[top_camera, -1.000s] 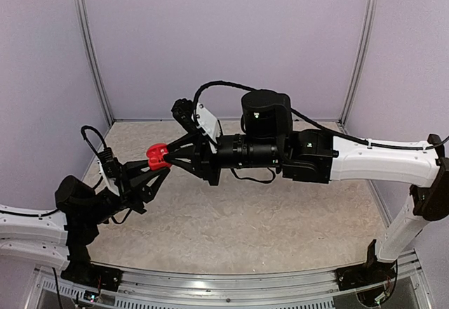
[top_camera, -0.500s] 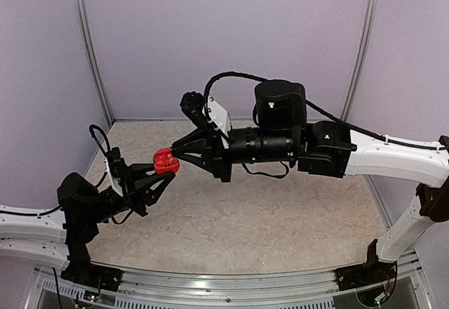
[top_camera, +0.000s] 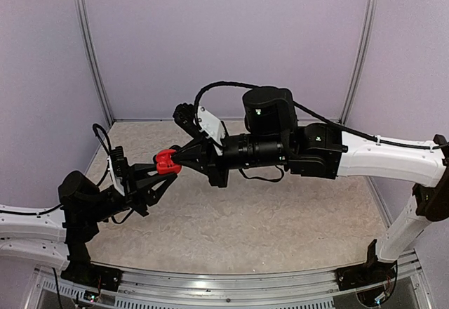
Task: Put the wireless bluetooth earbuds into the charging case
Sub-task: Adjust the right earbud in the right side groove of the charging case.
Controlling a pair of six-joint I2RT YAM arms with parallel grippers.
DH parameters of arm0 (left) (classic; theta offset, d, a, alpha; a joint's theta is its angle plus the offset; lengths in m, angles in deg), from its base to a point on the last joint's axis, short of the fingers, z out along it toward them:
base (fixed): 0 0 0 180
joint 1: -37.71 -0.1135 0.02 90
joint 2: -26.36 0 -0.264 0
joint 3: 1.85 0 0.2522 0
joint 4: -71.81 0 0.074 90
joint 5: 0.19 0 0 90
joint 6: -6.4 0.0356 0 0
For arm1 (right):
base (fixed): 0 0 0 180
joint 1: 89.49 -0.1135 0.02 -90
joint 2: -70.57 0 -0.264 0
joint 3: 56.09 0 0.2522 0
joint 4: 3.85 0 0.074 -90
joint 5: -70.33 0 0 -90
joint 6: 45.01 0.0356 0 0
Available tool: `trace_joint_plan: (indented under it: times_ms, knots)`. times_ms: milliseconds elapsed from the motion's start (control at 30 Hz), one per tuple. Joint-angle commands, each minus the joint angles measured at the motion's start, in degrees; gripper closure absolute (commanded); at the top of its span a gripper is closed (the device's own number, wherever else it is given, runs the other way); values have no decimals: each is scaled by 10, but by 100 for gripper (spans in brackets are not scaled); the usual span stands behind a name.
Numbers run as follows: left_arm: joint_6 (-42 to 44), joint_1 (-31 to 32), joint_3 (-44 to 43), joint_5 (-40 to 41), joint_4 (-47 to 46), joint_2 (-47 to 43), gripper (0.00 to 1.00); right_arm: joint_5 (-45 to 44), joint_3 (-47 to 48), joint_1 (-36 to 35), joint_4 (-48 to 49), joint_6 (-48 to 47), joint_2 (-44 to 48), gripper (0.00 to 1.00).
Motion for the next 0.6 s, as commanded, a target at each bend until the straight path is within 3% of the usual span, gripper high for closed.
trace_joint_plan:
  times_ms: [0, 133, 333, 567]
  knots:
    - [1, -1, -18, -12, -15, -5, 100, -5, 10, -6, -41, 8, -19, 98]
    - [1, -2, -20, -13, -12, -8, 100, 8, 7, -6, -63, 11, -22, 99]
    - [-7, -2, -25, -13, 13, -8, 100, 10, 18, -4, -75, 0, -1, 92]
    - [-30, -2, -37, -6, 62, -17, 100, 11, 33, 2, -75, -30, 46, 64]
